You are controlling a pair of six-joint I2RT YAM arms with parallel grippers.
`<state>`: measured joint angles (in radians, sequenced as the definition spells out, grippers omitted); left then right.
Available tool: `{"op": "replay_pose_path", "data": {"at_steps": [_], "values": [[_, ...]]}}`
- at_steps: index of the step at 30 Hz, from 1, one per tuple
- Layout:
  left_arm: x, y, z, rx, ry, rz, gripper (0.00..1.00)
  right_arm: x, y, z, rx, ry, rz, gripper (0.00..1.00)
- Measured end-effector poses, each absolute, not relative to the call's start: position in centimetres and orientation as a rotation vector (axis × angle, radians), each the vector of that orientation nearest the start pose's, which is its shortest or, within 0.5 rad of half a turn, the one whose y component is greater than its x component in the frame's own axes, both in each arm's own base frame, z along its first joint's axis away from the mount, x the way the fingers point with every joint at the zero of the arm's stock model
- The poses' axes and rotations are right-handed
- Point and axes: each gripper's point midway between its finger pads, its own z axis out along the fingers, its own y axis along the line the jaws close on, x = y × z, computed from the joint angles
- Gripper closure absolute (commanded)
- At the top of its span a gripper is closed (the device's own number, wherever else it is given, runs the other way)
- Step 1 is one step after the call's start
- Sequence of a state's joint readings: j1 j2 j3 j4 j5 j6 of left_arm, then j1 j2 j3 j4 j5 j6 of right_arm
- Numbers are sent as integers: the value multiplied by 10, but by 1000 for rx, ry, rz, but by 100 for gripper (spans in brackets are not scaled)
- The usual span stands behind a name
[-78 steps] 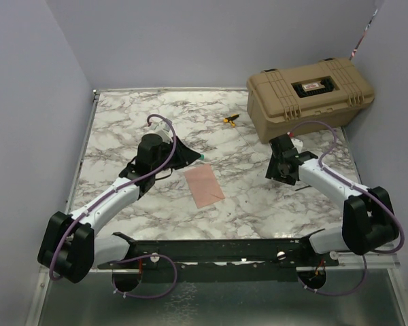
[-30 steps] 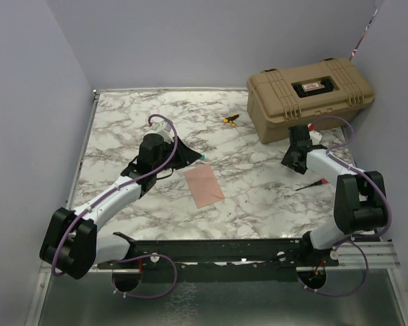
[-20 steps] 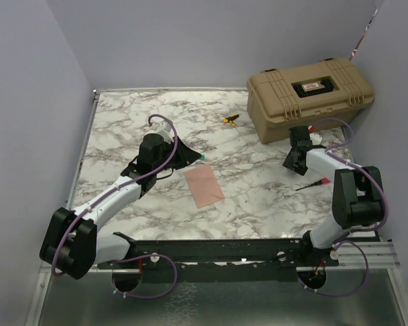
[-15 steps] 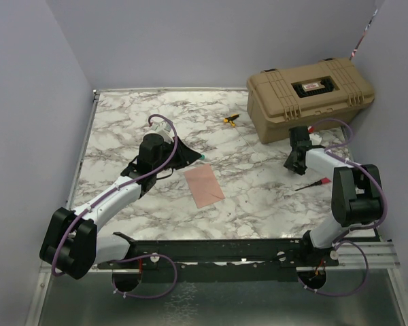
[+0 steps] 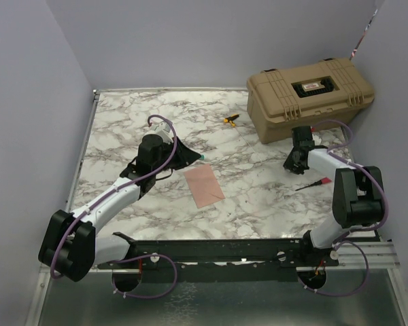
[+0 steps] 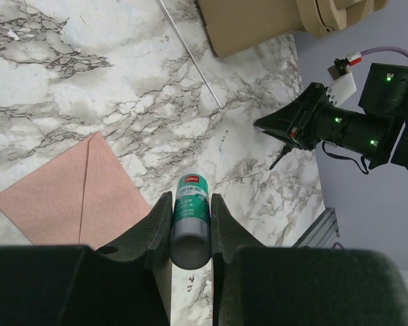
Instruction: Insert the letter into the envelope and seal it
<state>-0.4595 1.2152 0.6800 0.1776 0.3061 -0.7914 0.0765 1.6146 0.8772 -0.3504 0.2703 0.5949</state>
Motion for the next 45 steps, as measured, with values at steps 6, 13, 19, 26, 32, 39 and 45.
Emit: {"op": "replay_pose_path", "data": {"at_steps": [6,13,19,26,32,39,45], "values": [[301,-239,183,-112,2065,-1098,100,323,52,35,728,2584,257,89],[299,-238,177,-115,2076,-1095,100,277,98,49,734,2700,620,91],[298,-238,174,-115,2074,-1096,100,230,118,52,824,2808,792,90],[296,-237,167,-116,2080,-1094,100,188,127,43,937,2939,866,91],[295,-236,163,-116,2083,-1091,100,168,127,36,999,3019,844,89],[295,-236,163,-110,2080,-1089,100,161,125,26,1037,3073,787,86],[295,-236,164,-107,2077,-1089,100,158,122,18,1078,3100,736,80]]}}
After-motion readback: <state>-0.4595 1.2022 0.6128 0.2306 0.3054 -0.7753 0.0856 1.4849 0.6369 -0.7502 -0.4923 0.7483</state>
